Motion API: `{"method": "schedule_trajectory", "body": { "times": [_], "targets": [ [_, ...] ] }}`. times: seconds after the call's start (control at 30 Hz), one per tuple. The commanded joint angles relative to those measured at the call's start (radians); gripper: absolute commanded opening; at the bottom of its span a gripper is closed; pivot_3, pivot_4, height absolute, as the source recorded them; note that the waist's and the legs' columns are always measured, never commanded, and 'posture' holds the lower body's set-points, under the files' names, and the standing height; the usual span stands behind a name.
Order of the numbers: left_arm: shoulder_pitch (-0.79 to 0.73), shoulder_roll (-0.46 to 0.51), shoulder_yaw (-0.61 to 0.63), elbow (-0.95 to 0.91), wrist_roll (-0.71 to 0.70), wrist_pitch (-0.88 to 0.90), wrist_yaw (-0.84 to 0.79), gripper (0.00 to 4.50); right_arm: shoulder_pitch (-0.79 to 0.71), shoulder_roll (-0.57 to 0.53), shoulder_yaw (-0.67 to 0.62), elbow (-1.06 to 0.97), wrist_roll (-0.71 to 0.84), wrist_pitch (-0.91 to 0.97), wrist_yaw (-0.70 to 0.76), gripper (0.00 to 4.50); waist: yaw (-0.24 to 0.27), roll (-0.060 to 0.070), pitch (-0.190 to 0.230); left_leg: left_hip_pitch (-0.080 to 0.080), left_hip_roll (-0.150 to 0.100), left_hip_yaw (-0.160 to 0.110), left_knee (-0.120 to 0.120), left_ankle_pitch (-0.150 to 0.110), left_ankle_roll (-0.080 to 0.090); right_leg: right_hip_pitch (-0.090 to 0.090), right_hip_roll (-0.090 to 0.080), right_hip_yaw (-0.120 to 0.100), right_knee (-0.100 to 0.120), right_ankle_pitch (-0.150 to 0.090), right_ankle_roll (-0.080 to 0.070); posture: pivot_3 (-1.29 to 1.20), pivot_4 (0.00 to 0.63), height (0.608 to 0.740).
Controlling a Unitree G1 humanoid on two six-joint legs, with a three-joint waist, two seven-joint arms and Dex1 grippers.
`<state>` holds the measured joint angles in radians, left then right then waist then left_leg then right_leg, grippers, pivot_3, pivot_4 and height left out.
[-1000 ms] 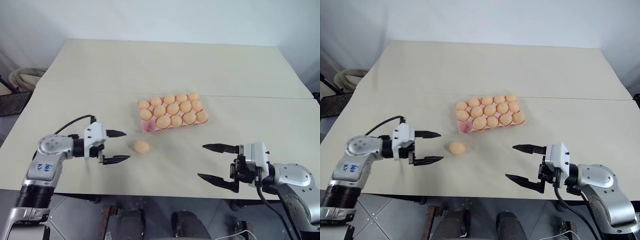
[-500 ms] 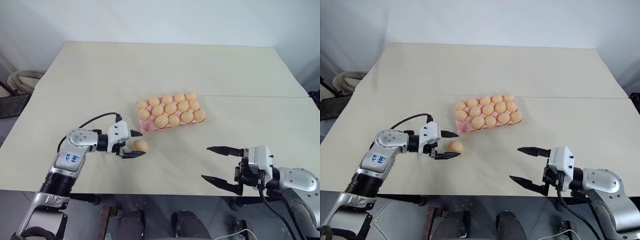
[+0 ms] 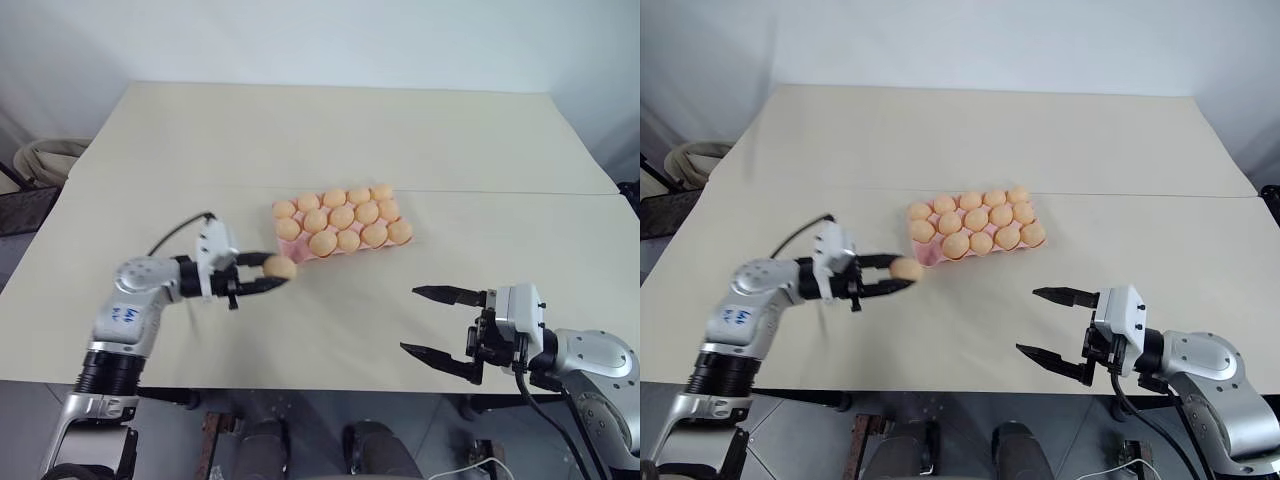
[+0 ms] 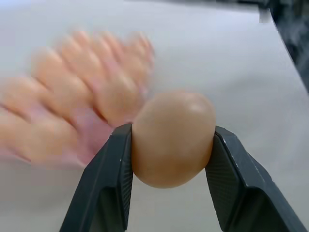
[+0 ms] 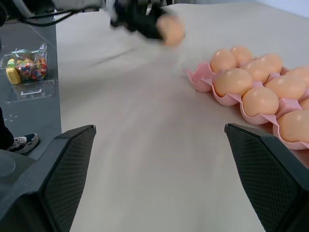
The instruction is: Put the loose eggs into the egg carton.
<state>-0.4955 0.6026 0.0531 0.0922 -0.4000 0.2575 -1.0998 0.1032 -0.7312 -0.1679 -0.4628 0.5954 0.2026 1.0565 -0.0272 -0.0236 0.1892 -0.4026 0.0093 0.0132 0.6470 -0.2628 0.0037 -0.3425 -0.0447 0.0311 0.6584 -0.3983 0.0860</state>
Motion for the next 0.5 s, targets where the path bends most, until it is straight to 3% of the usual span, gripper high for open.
{"method": "schedule_trajectory", "body": {
  "times": [0.03,0.2,0.4,0.5],
  "targets": [
    [-0.079,-0.020,-0.011,0.072,0.042,-0.015,0.055,1.82,0.007,-0.020,-0.058,-0.001,0.021,-0.007,0.012,4.50,0.005,0.000,0.000,0.000,0.000,0.000,0.000,0.000,0.000,0.000,0.000,0.000,0.000,0.000,0.000,0.00,0.150,0.740],
    [-0.212,-0.096,-0.111,0.292,0.211,-0.100,0.178,1.82,0.032,-0.047,-0.140,0.049,0.023,-0.024,0.047,4.50,0.018,0.000,0.000,0.000,-0.002,0.000,0.001,0.000,0.001,0.001,-0.001,0.000,-0.001,0.001,0.002,0.00,0.150,0.740],
    [-0.272,-0.174,-0.135,0.425,0.217,-0.154,0.129,1.82,0.062,-0.031,-0.199,0.026,0.057,-0.022,0.046,4.50,0.024,0.000,0.000,-0.002,-0.002,0.000,0.000,0.000,0.001,-0.001,0.000,0.000,-0.001,0.001,0.002,0.00,0.150,0.740],
    [-0.257,-0.173,-0.141,0.392,0.202,-0.126,0.084,2.68,0.070,-0.017,-0.195,-0.003,0.071,-0.015,0.033,4.50,0.023,0.000,0.000,-0.002,-0.002,0.001,0.000,0.000,0.001,-0.001,0.000,0.001,-0.001,0.001,0.002,0.00,0.150,0.740]
  ]
}}
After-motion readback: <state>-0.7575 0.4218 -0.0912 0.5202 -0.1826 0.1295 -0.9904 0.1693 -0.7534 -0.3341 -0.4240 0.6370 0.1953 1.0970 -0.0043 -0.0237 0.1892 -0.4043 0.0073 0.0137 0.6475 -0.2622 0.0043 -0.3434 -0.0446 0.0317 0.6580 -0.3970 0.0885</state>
